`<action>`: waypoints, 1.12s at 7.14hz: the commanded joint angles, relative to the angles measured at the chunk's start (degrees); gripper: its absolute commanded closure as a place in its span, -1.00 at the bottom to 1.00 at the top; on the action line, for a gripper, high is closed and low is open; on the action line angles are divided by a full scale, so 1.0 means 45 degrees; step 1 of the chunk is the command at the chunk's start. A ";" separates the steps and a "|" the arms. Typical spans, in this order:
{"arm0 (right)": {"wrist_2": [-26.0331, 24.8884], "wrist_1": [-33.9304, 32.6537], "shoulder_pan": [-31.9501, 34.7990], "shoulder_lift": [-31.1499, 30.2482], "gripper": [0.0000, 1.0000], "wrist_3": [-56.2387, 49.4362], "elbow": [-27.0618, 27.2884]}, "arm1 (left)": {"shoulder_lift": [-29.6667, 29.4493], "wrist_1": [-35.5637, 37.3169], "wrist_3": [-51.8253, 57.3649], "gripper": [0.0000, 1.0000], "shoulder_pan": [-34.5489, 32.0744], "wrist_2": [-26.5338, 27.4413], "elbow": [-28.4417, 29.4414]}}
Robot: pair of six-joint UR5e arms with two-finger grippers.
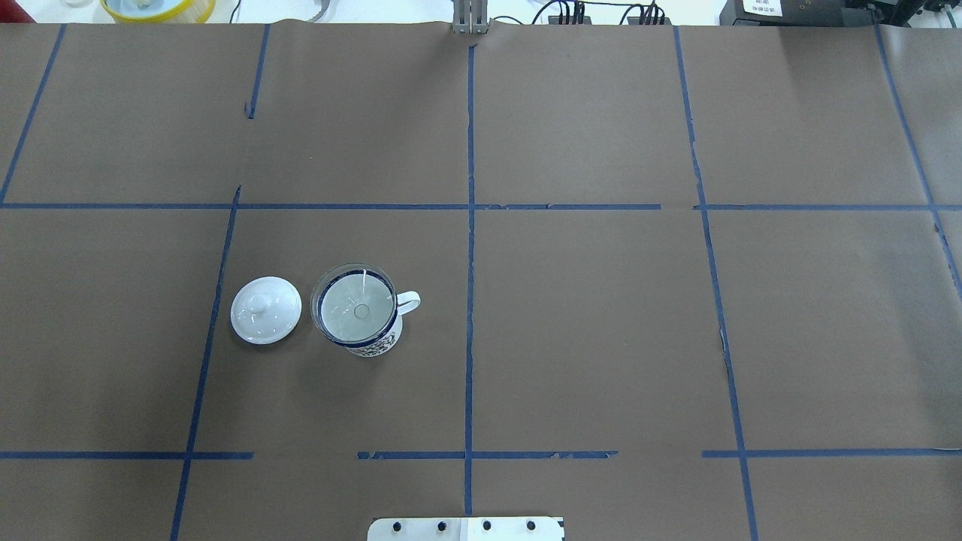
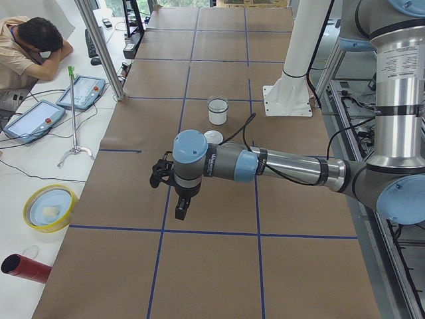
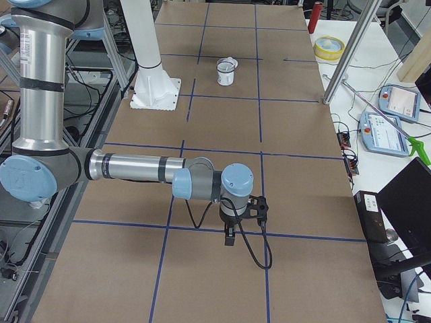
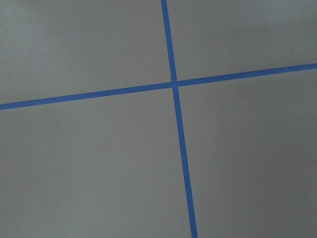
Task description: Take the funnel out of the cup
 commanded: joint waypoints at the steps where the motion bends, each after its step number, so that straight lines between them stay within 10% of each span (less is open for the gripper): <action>1: 0.0000 0.0000 0.0000 0.0000 -1.00 0.0000 0.0002 | -0.2201 -0.1820 -0.0021 -1.00 0.0054 0.0119 0.0583; 5: 0.0000 0.0000 0.0000 0.0000 -1.00 0.0000 -0.0017 | -0.1918 -0.4799 -0.1302 -1.00 0.0789 -0.0661 0.0704; 8: 0.0000 0.0000 0.0000 0.0000 -1.00 0.0000 0.0003 | -0.2443 -0.4666 -0.8671 -1.00 0.5197 0.1830 -0.0952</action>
